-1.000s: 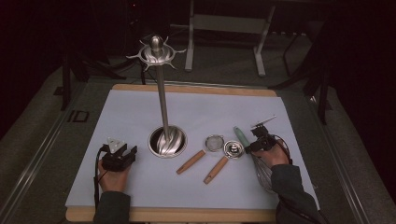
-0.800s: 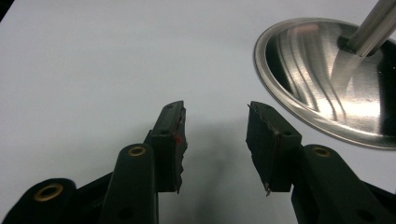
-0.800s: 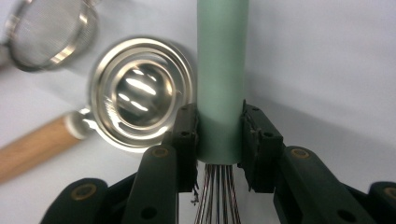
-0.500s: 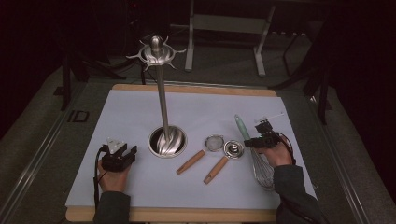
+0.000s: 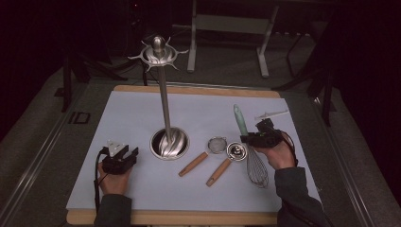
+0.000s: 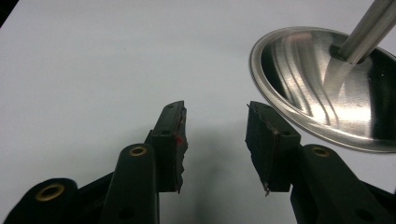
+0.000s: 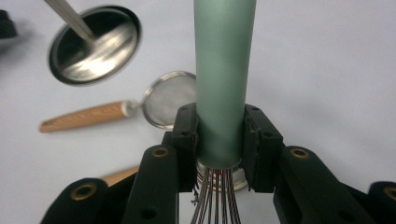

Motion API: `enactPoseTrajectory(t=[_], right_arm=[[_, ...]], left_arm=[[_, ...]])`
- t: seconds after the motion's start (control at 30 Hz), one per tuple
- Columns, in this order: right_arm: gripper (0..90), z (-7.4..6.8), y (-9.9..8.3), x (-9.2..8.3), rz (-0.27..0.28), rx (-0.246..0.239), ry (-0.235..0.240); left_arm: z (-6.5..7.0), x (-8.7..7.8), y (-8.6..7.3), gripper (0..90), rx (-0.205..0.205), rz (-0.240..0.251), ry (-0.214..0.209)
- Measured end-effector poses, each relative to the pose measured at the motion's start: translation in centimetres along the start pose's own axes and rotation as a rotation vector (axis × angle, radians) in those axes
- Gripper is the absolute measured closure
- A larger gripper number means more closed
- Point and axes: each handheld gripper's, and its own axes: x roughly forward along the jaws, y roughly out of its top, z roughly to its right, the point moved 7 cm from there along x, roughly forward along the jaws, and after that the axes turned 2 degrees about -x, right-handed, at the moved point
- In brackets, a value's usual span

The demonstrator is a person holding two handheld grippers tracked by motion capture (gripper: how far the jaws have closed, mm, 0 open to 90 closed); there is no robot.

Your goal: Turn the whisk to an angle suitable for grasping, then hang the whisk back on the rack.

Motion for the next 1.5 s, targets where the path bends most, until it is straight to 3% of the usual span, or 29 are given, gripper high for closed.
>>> enactPoseTrajectory(t=[0.5,1.5], right_arm=[[69.3,-3.9,3.3,-1.4,0.116,-0.123,0.049],[69.3,-8.1,6.6,-2.5,0.263,-0.237,0.141]], left_arm=[[0.1,-0.1,0.0,57.9,0.011,0.005,-0.001],[0.2,-0.1,0.0,57.9,0.016,0.006,-0.005]])
